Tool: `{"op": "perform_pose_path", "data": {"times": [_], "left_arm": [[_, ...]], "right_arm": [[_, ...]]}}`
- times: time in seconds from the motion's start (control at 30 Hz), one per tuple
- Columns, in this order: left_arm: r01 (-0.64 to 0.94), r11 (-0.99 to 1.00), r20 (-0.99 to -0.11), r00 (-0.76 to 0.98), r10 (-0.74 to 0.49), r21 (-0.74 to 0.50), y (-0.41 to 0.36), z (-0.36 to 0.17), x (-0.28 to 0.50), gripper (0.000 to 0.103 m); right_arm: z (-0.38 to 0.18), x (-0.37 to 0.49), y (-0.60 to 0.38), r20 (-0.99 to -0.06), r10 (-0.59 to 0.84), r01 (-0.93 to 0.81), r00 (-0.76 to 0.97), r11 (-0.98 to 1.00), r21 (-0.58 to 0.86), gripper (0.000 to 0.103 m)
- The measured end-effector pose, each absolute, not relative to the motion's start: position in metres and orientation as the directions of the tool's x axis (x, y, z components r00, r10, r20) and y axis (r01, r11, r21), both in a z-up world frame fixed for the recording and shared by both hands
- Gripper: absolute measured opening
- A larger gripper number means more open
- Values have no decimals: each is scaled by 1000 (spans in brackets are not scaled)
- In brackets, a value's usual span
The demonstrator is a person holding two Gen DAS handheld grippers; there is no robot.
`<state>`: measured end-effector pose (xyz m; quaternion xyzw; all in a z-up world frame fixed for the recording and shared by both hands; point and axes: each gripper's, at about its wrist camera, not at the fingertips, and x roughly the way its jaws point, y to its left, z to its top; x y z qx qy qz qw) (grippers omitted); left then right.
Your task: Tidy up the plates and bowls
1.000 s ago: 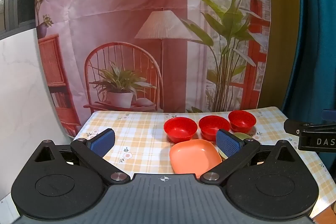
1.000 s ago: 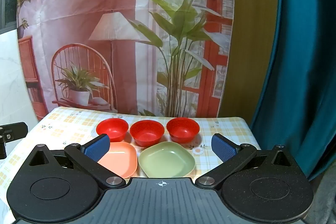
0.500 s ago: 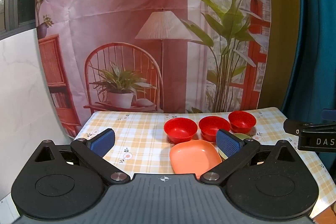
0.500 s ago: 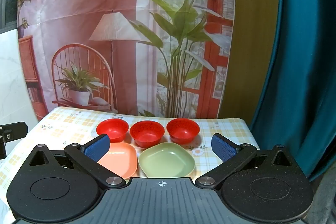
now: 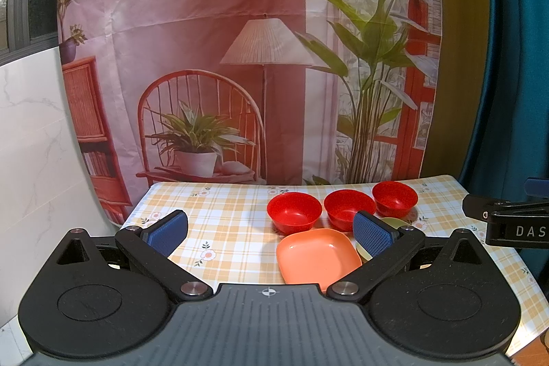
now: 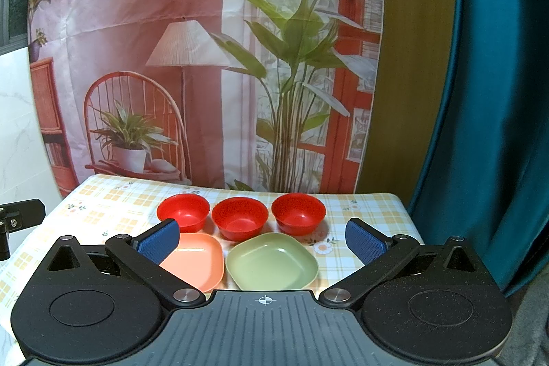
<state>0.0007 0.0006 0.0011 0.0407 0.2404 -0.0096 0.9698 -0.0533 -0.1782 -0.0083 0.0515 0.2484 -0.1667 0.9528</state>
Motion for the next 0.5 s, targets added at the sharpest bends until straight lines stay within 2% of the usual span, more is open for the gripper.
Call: {"op": "perform_pose_path", "data": {"times": [0.5], "left_arm": [[39, 996, -467, 884, 2, 77, -3, 1, 2, 103]], "right_arm": [[-8, -54, -179, -490, -292, 343, 822, 939, 16, 103]]}}
